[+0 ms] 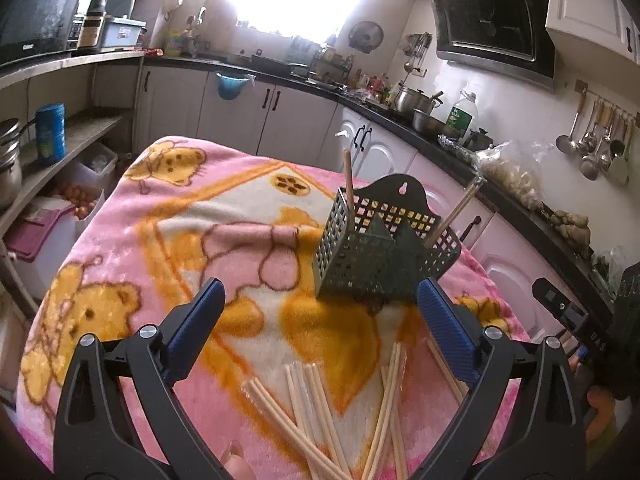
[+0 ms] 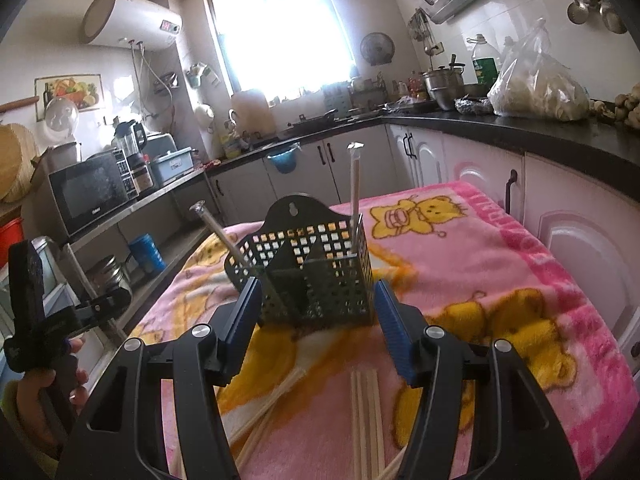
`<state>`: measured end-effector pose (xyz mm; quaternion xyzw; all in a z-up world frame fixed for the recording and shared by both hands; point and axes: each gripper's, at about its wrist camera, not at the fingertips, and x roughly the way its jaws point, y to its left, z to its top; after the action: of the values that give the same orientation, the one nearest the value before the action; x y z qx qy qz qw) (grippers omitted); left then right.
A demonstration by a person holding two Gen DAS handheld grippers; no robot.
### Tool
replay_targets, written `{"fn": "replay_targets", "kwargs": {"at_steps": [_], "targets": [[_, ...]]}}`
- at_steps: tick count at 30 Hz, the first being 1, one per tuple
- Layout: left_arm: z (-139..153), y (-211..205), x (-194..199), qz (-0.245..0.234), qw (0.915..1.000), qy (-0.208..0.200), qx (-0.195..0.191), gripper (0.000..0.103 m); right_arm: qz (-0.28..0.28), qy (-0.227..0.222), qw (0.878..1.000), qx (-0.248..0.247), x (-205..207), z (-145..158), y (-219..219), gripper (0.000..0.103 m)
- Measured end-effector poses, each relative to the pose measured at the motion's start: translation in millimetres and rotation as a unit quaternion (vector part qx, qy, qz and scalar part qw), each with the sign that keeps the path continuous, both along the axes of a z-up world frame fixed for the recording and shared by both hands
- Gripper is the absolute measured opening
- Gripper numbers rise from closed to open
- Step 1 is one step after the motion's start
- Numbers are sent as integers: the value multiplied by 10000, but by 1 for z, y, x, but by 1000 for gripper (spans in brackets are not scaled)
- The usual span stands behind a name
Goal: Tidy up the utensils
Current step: 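Move both tools back down toward the remaining chopsticks on the blanket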
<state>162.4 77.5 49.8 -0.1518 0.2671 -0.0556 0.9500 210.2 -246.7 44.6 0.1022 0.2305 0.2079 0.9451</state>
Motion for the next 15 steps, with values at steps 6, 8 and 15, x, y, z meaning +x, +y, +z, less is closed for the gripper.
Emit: {"fn": "replay_targets", "kwargs": {"at_steps": [6,8,15], "targets": [[-8,1,-11,57,9999,98,88,88,90,118,9999,-83,-8,-7,5,56],[-13,2,-13,67,9998,185,72,88,126,177,9997,-118,-10,-10,7,56],[-35,5,-19,106,9985,541,23,88,286,442,9984,-209,-15,-26,16,56]]}}
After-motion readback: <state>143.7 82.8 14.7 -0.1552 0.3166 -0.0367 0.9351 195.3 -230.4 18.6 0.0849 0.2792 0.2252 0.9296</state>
